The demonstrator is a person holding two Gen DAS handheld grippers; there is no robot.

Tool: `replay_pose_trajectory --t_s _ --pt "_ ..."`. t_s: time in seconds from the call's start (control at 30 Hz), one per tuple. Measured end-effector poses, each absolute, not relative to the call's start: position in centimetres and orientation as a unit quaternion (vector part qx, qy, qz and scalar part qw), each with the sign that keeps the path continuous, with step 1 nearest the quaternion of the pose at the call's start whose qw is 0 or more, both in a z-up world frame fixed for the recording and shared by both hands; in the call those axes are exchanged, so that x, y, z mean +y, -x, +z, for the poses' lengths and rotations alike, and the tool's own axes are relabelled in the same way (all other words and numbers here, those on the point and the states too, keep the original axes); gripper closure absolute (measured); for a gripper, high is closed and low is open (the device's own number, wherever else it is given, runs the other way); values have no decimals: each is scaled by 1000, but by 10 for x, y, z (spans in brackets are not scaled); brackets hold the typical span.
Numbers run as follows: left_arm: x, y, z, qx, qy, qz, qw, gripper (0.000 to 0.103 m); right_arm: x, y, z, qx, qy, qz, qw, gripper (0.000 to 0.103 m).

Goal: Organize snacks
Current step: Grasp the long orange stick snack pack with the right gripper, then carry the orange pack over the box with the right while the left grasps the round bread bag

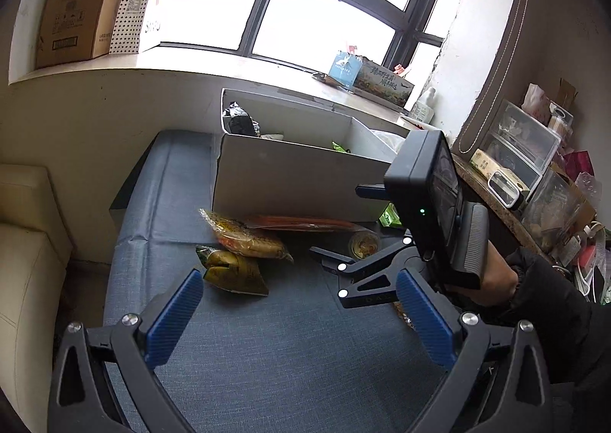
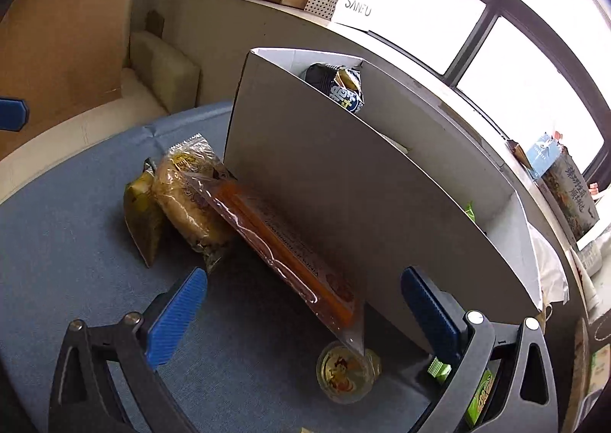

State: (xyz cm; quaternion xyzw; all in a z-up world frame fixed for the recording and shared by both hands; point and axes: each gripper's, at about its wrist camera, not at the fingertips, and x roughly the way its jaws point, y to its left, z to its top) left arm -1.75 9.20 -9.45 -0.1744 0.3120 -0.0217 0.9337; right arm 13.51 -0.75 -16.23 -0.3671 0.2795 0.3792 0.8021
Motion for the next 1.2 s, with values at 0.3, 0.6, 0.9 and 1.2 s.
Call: replay_pose_trajectory --t_s 0.3,0.6,0.9,1.2 --pt "100 21 -101 319 177 -13 931 0 25 -148 -193 302 425 349 779 67" --pt "104 19 -105 321 185 -9 929 0 4 -140 -172 308 387 365 788 81" --pt "103 -5 -117 344 179 -10 922 0 -50 -119 -114 315 251 410 818 90" --pt "93 -78 -146 408 114 21 906 0 -119 -98 -84 320 125 412 844 90"
